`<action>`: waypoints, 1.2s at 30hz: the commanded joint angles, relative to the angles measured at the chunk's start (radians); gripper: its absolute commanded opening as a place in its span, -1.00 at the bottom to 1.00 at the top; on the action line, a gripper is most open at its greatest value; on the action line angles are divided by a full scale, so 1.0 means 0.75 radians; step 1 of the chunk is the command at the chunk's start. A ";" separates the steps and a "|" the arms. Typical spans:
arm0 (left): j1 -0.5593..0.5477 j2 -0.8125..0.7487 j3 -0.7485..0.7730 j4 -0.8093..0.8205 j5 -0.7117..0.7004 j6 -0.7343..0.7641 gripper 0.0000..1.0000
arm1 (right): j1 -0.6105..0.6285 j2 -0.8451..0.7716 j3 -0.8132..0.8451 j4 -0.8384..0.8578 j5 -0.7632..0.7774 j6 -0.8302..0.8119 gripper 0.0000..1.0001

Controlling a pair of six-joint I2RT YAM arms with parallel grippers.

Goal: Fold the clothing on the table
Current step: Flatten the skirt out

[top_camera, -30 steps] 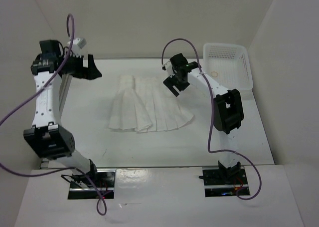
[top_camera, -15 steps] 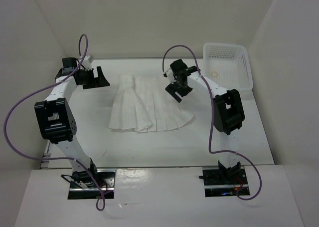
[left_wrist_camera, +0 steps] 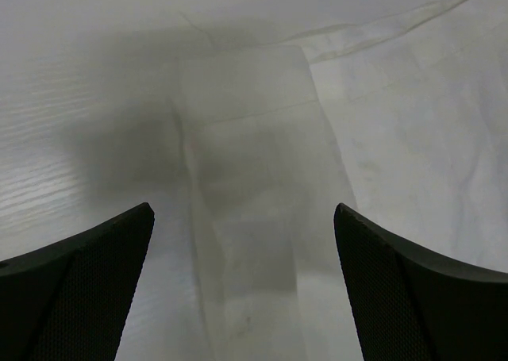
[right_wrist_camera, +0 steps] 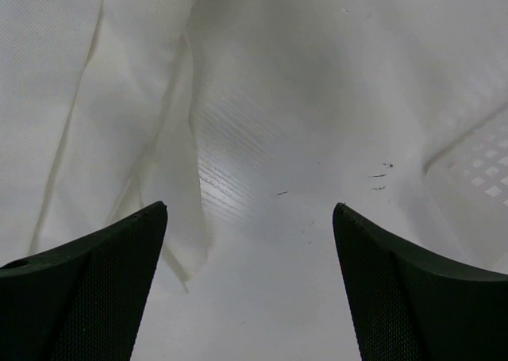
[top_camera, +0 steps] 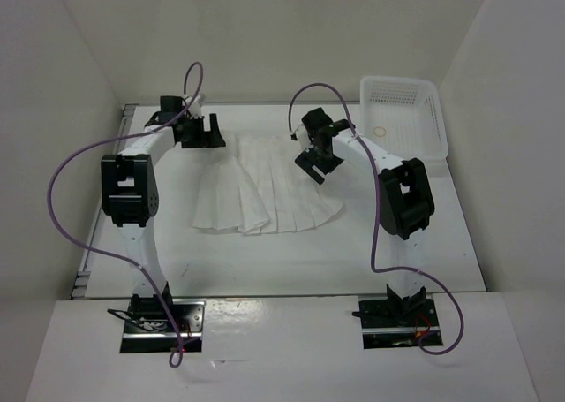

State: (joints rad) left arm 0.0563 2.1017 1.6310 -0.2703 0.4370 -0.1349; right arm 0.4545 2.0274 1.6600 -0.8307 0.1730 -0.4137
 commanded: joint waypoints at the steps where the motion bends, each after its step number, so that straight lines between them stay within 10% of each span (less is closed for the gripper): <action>1: -0.065 0.063 0.104 -0.008 -0.067 0.022 1.00 | 0.014 -0.042 0.039 0.007 0.025 -0.011 0.78; 25: -0.093 0.311 0.435 -0.159 -0.169 0.092 1.00 | -0.001 0.113 0.227 -0.046 -0.018 -0.011 0.78; 32: -0.093 0.366 0.511 -0.188 -0.157 0.120 0.50 | -0.001 0.126 0.227 -0.046 -0.018 -0.011 0.78; 36: -0.093 0.378 0.552 -0.202 -0.114 0.120 -0.22 | -0.001 0.126 0.227 -0.046 -0.018 -0.011 0.78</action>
State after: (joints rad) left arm -0.0154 2.3775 1.9896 -0.4202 0.3176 -0.0639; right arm 0.4545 2.1139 1.7885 -0.8505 0.1612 -0.4141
